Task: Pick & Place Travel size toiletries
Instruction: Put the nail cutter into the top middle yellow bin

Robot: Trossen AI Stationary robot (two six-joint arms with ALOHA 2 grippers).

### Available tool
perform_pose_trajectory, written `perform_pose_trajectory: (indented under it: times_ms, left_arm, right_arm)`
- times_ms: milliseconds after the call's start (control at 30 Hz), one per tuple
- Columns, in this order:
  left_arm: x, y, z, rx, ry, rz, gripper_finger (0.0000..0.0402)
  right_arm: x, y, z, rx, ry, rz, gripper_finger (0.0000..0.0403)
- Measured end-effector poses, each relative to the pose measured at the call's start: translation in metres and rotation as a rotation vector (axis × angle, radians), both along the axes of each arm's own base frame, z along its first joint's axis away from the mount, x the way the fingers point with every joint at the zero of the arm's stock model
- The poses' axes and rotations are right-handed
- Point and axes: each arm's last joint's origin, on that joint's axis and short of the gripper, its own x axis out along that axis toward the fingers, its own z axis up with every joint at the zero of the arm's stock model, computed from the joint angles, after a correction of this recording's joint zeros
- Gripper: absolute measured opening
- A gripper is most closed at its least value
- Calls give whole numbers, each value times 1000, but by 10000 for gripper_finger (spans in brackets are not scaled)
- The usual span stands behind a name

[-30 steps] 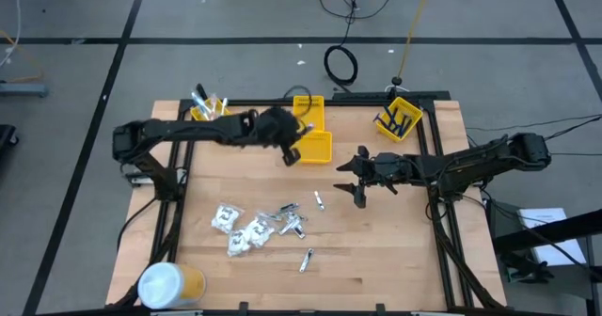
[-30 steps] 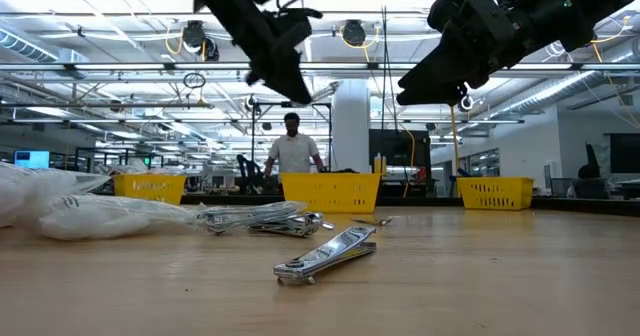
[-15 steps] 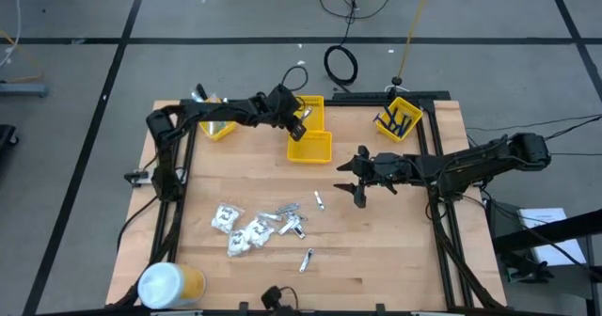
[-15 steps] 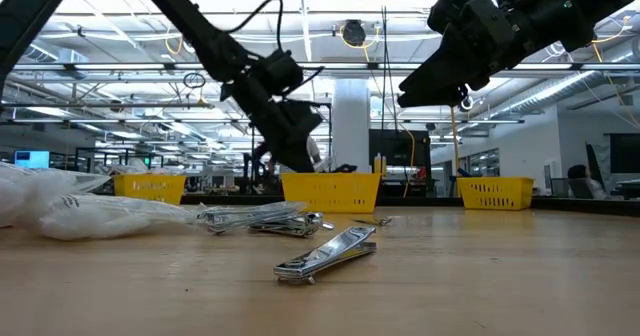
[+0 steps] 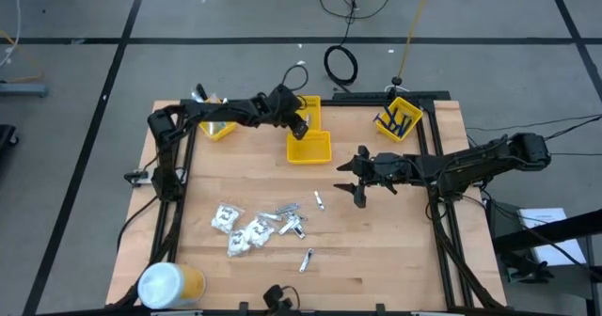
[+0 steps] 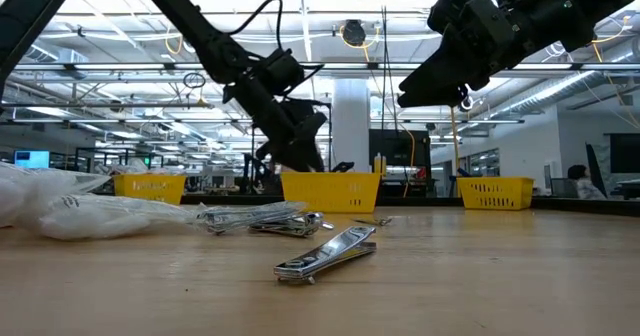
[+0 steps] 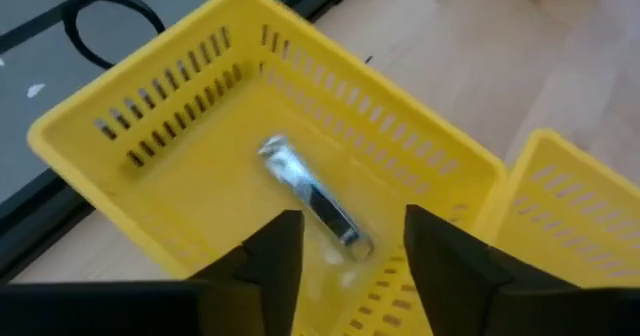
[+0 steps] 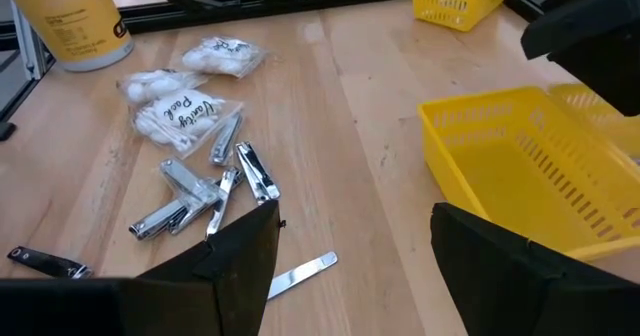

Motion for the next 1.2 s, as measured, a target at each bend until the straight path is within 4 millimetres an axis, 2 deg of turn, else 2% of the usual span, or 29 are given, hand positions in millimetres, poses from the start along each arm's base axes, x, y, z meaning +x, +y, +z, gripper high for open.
perform_pose_trajectory:
  times_ms: [133,300,400,500,700,800,933,1133,1200]
  left_arm:
    - [-2,-3,7,15,8,-21,197]
    - [-12,-15,51,53,-55,-28,208]
    - [-22,-33,84,101,-89,-59,209]
    - [-30,-57,116,195,-125,-108,209]
    - [-48,-101,163,331,-257,-190,209]
    - [-59,-117,170,355,-287,-196,209]
    - [-72,-131,169,366,-291,-191,209]
    - [-79,-143,149,336,-244,-193,209]
    - [-79,-145,145,335,-242,-198,209]
  right_arm:
    - [0,0,0,1,0,-4,247]
    - [6,3,-8,-17,3,-108,247]
    - [13,11,-13,-8,24,-105,247]
    - [30,22,-4,14,77,-101,247]
    - [72,54,3,28,355,-210,247]
    - [94,65,-3,106,466,-298,247]
    - [119,73,-29,140,575,-389,247]
    - [130,71,-67,237,656,-504,247]
    - [131,70,-71,266,667,-529,245]
